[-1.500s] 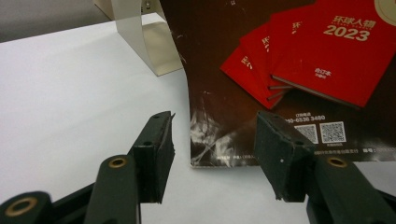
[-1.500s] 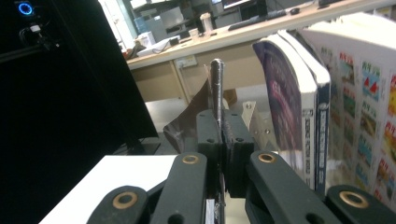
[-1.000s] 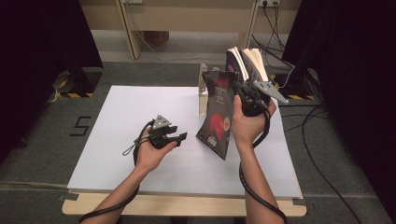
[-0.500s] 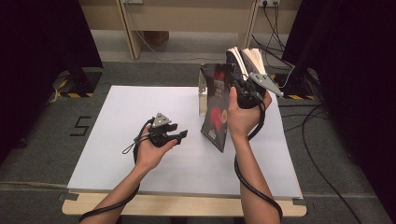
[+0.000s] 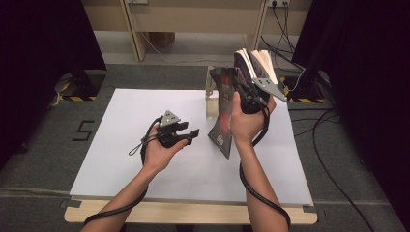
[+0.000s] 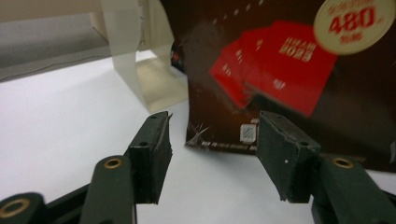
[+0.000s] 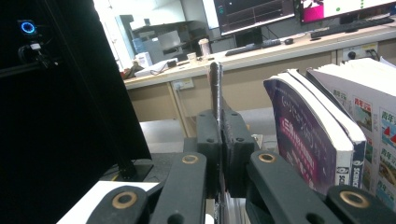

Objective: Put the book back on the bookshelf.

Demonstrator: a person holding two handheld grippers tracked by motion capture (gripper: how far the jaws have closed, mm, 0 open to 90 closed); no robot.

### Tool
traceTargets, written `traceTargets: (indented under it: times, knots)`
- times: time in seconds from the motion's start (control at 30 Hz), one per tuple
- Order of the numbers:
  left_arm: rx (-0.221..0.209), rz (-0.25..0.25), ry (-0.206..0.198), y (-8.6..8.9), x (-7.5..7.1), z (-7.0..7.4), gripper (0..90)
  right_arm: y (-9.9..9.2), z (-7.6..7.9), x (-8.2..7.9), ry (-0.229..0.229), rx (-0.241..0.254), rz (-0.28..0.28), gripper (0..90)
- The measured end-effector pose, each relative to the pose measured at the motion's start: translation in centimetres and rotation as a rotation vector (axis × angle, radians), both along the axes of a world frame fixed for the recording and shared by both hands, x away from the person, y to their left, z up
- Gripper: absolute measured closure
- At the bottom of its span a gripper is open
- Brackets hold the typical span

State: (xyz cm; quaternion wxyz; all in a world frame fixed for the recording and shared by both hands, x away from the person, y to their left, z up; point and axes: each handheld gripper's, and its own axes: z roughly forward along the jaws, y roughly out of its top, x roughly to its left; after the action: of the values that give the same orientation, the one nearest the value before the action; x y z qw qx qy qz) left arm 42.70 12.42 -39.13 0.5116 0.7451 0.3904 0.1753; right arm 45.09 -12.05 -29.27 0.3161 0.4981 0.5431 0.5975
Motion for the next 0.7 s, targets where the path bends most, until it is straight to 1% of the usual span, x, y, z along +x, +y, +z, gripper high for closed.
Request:
traceTargets:
  times: [0.07,0.13,0.17,0.2,0.27,0.33,0.5,0.57,0.63,0.7]
  knots:
    - [-0.011,-0.005,-0.010,-0.6,0.0,0.6,42.0,0.1,-0.1,-0.2,0.001,0.008,0.003,87.7]
    - [-0.011,-0.012,-0.022,-1.3,0.1,1.3,41.0,0.2,-0.2,-0.4,-0.002,0.003,0.006,87.7]
    - [-0.016,-0.014,-0.024,-1.6,0.1,1.5,40.3,0.3,-0.4,-0.6,0.003,0.000,0.011,87.6]
    - [-0.019,-0.017,-0.028,-1.9,0.1,1.8,39.9,0.4,-0.5,-0.6,-0.003,-0.001,0.011,87.6]
    - [-0.021,-0.022,-0.040,-2.4,0.1,2.3,39.1,0.5,-0.9,-0.8,0.002,0.004,0.012,87.6]
    - [-0.035,-0.030,-0.040,-2.9,0.1,2.8,38.3,0.6,-1.2,-0.9,0.006,0.006,0.013,87.6]
    - [-0.040,-0.050,-0.057,-4.2,0.0,3.8,36.4,0.8,-1.6,-1.0,0.013,0.005,0.013,87.6]
    - [-0.045,-0.052,-0.062,-4.5,0.1,4.2,36.4,0.9,-1.6,-1.0,0.009,0.007,0.014,87.5]
    - [-0.072,-0.068,-0.049,-4.9,0.1,4.6,36.4,0.9,-1.6,-1.0,0.007,0.004,0.015,87.5]
    - [-0.072,-0.072,-0.054,-5.2,0.1,4.8,36.4,0.9,-1.5,-1.0,0.010,0.001,0.019,87.5]
